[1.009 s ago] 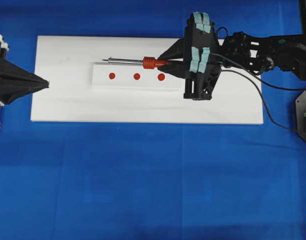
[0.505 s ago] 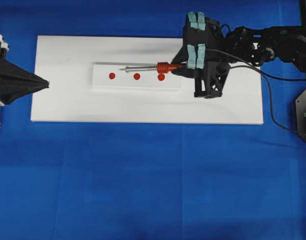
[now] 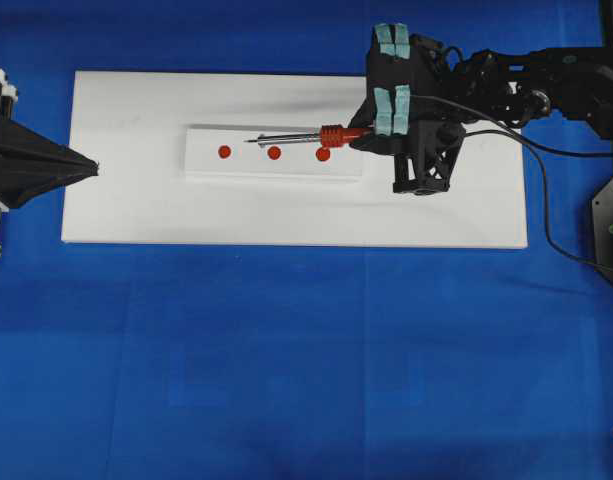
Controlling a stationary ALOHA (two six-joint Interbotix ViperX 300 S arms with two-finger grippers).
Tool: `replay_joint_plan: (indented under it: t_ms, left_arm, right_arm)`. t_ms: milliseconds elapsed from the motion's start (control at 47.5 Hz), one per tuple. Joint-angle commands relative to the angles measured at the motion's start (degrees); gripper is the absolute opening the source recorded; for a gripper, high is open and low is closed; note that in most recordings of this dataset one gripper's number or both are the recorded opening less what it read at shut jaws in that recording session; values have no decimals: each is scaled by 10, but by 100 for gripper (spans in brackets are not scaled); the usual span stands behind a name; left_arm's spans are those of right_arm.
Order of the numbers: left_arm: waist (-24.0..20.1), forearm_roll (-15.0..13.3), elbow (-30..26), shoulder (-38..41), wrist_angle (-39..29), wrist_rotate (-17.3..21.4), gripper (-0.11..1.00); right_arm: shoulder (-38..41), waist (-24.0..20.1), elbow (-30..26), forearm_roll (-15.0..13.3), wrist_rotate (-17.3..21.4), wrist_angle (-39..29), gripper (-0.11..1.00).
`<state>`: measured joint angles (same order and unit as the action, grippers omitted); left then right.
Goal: Touch the tip of the soldering iron to the mark.
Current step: 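Carry the iron with the right gripper over the red-dot strip, then lower the iron tip onto the left red dot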
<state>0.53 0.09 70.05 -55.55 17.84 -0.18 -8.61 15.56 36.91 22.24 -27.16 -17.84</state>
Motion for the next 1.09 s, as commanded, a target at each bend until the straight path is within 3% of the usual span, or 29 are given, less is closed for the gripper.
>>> replay_joint_plan:
  t_ms: [0, 673, 1073]
  left_arm:
    - [3, 1, -6, 4, 6, 0, 0]
    - [3, 1, -6, 4, 6, 0, 0]
    - [3, 0, -6, 4, 6, 0, 0]
  right_arm:
    - [-14, 1, -15, -1, 0, 4, 6]
    - [-11, 1, -15, -1, 0, 9, 6]
    - [50, 1, -40, -1, 0, 19, 6]
